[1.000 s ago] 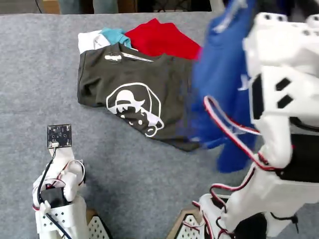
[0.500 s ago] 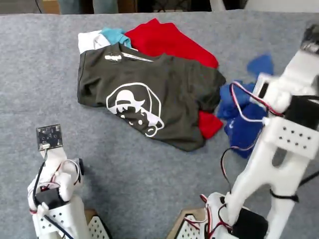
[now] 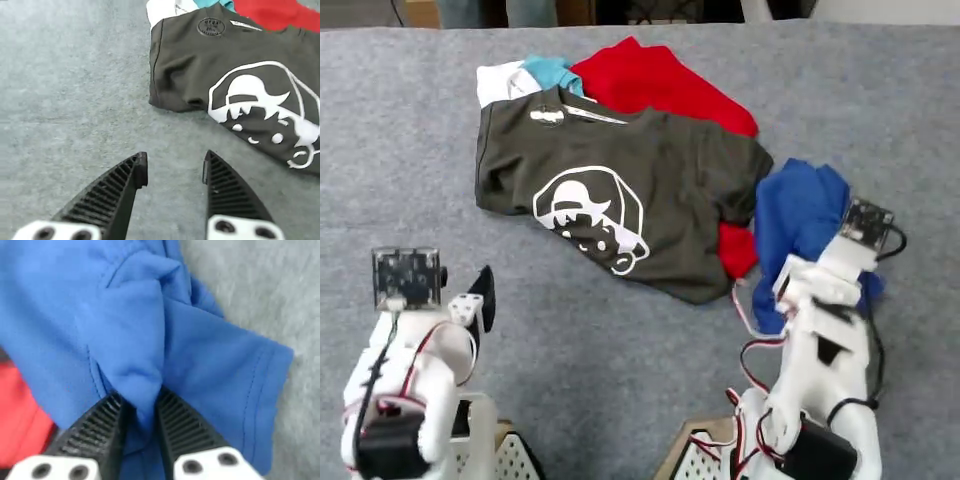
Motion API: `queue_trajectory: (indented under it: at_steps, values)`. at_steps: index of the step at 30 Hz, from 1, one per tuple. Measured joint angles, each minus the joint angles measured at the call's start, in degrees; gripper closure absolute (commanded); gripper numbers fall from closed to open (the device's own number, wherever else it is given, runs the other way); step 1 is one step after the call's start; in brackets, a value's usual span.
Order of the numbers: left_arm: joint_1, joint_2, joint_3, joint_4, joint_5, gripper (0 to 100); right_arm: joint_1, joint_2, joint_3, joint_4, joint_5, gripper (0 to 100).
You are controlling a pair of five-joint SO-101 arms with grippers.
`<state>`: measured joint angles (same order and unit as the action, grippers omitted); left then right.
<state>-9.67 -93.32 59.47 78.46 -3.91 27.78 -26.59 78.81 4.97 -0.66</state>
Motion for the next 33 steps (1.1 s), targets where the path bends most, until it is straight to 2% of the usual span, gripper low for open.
queue_trajectory:
  at_steps: [5, 9, 13, 16, 29, 33]
  values:
    - [2.20, 19.78, -11.43, -2.81, 9.76, 80, 0.00, 0.00, 2.29, -6.24, 0.00, 98.4]
    - [9.85, 38.33, -21.98, -3.43, 14.15, 79, 0.00, 0.00, 2.46, -7.03, 0.44, 98.4]
    - [16.88, 55.74, -31.47, -4.22, 19.34, 66, 0.00, 0.00, 2.46, -7.03, 0.62, 98.4]
    - [18.11, 68.22, -40.00, -4.22, 24.44, 64, 0.00, 0.00, 2.64, -7.03, 0.62, 98.4]
    - [17.76, 124.57, -87.30, -4.22, 25.58, 65, 0.18, 0.00, 2.64, -7.12, 0.62, 98.4]
    - [17.67, 138.11, -104.09, -0.97, 25.67, 69, 0.18, 0.00, 2.64, -7.12, 0.62, 98.4]
